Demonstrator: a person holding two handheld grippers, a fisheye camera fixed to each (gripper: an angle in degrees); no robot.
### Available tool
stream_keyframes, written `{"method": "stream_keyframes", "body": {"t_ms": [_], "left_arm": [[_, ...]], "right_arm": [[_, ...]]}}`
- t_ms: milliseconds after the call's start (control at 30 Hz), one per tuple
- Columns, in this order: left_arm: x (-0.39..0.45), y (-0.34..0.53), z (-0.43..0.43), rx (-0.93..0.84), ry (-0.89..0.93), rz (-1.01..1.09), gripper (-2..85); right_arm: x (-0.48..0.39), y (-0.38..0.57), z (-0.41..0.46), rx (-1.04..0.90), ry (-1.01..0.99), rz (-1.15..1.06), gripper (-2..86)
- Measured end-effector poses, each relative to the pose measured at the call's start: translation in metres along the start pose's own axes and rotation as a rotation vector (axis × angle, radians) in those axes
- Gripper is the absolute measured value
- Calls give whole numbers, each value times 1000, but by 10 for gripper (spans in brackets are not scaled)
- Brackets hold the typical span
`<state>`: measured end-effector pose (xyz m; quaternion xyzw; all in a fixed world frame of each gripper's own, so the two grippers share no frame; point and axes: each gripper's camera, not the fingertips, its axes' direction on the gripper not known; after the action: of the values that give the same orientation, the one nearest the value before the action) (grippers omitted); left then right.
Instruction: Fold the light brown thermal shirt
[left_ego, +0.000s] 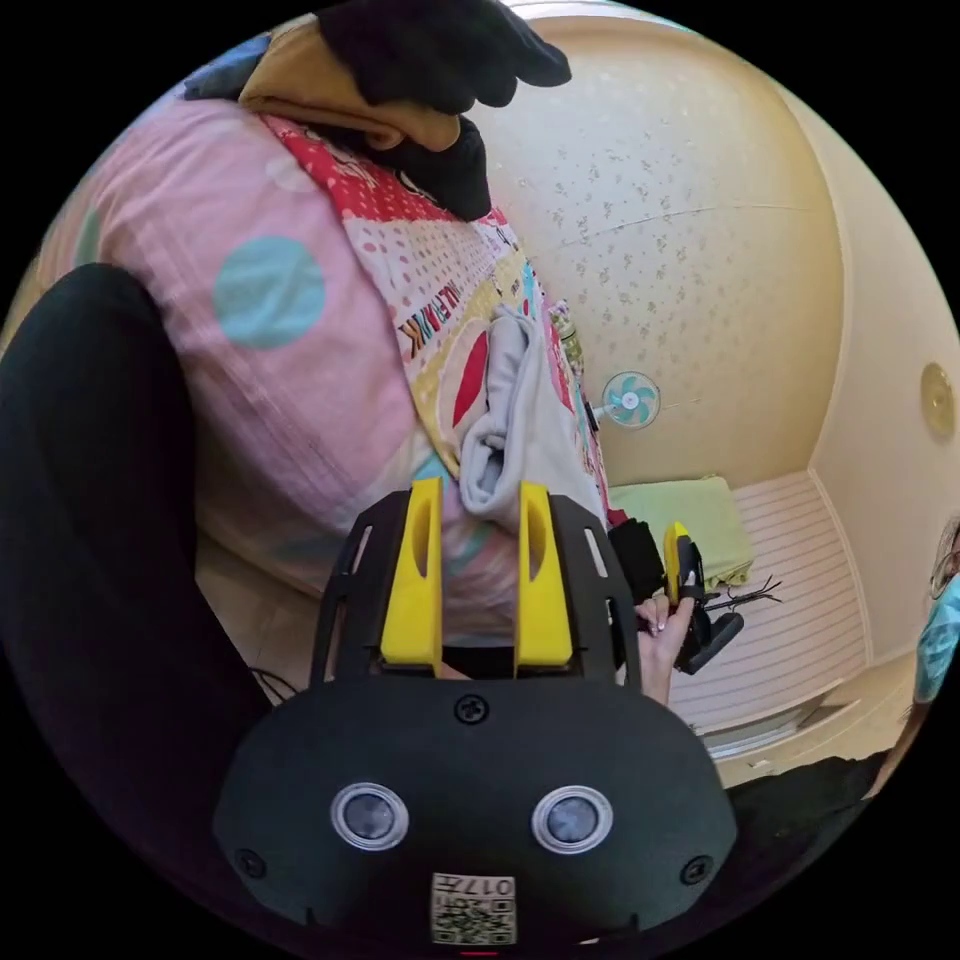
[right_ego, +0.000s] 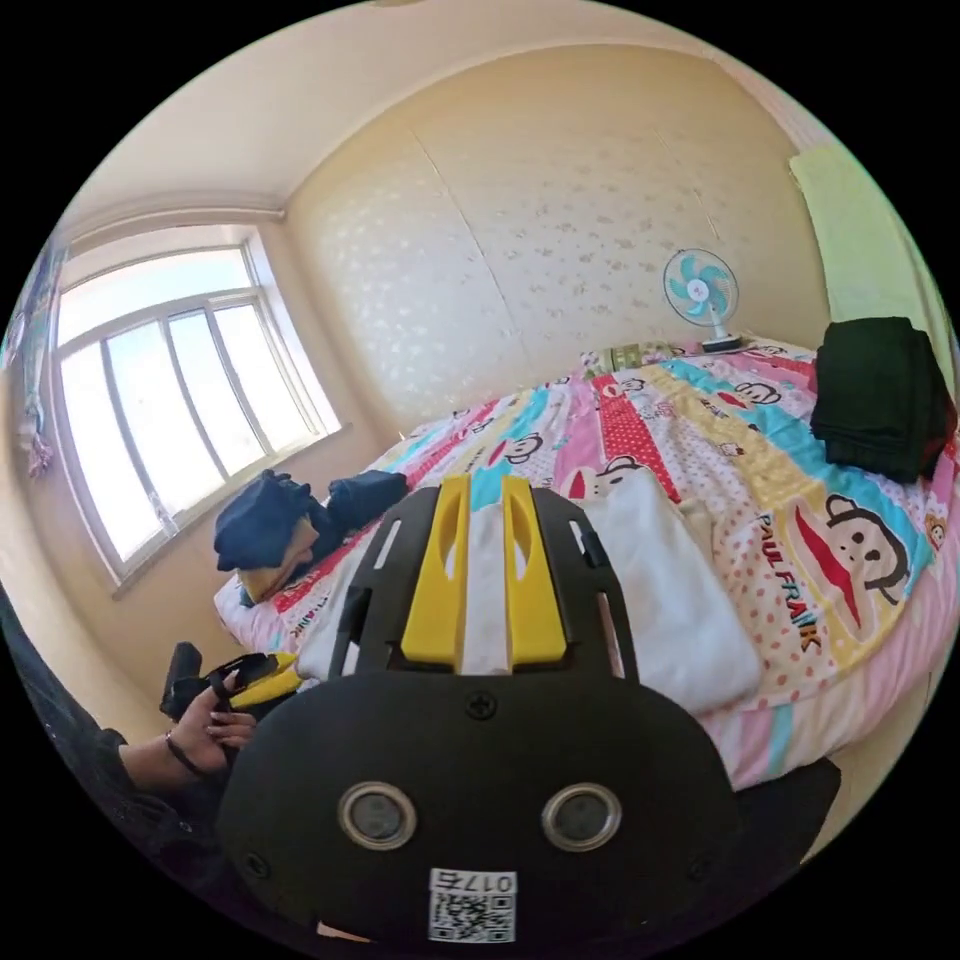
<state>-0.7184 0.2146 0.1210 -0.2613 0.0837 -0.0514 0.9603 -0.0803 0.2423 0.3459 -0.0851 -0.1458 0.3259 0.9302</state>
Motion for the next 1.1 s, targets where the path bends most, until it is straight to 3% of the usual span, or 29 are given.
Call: {"method": "stream_keyframes", "body": {"t_ms": [67,133,233,367,467,533,600,667,733,867,967,1100], "left_arm": [[-4,-2,7,-25,37,-34,108],[-7,-1,13,-45,75,-94,101],[-1,7,13,19,84,-162,83],[29,11,23,47,106,-114,61],[74,6,41,61,241,6,52],[115,4,60,39,291,139,51],[176,13,102,-54,275,341,50],[215,29,142,-141,275,449,48],[244,52,183,-235,317,536,45],[276,123,277,-522,362,681,44],[266,172,324,-672,305,681,44],[254,206,328,-788,446,622,56]], "right_arm": [[4,37,62,-348,85,-50,43],[11,54,51,-269,58,-25,38],[18,48,50,-332,20,14,32],[25,53,42,-299,-39,19,29],[34,44,32,-298,-122,56,26],[50,40,15,-191,-296,114,24],[67,40,-10,-50,-337,173,23],[86,42,-49,148,-238,247,23],[109,48,-100,346,-1,337,20],[143,59,-142,429,234,486,17],[155,70,-159,548,224,557,17],[142,48,-146,522,122,408,19]]}}
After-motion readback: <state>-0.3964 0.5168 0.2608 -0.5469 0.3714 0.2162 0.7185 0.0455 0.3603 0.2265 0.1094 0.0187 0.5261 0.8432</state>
